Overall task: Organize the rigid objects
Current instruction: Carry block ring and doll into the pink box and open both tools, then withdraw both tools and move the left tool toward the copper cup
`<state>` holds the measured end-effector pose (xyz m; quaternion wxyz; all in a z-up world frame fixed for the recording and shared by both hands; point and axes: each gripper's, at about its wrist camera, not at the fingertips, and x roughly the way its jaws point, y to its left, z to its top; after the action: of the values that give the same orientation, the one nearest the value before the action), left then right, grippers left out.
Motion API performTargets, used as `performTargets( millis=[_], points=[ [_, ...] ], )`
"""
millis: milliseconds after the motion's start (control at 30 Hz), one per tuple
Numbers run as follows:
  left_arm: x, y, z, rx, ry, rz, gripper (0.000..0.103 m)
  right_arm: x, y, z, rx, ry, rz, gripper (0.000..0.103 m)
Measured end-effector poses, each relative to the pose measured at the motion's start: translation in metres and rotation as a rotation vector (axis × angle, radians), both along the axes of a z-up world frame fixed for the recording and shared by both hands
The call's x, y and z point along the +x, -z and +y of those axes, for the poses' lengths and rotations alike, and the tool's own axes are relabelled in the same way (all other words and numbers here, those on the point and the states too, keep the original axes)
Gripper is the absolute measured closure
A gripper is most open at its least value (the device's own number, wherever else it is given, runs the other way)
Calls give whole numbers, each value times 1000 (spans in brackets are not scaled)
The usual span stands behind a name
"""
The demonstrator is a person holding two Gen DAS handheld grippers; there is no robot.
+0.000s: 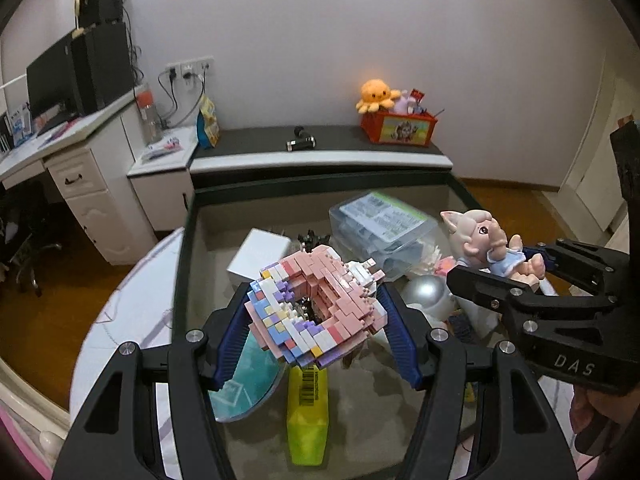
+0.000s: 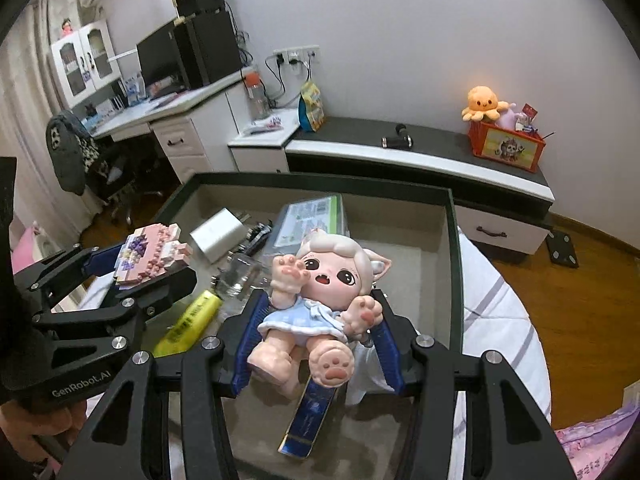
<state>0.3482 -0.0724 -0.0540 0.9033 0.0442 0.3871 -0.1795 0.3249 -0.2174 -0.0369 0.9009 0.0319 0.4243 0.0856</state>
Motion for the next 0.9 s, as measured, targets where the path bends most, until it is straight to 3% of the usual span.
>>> performTargets(
  millis=[133,167,233,300,367,400,733,900],
  points=[
    [7,16,0,27,-31,38,32,4,9,0,-33,1,12,47],
    [6,15,1,25,-38,36,22,4,8,1,-39,-2,11,43],
    [0,10,7,35,-80,1,15,2,6,-1,-46,5,7,23],
    [-7,3,17,9,-102,-19,0,-1,3,-6,-41,20,-3,16],
    [-19,-9,28,-28,-113,-59,0,-4,0,-8,-14,23,-5,10],
    [-23,-12,31,-28,-117,-71,0,-6,-2,-7,-7,19,-10,0],
    [-84,-56,66,-49,-179,-202,0,-44,-33,1,24,86,-102,0],
    [-112,-59,79,-51,-205,-225,0,-68,-44,6,30,102,-129,0]
  ],
)
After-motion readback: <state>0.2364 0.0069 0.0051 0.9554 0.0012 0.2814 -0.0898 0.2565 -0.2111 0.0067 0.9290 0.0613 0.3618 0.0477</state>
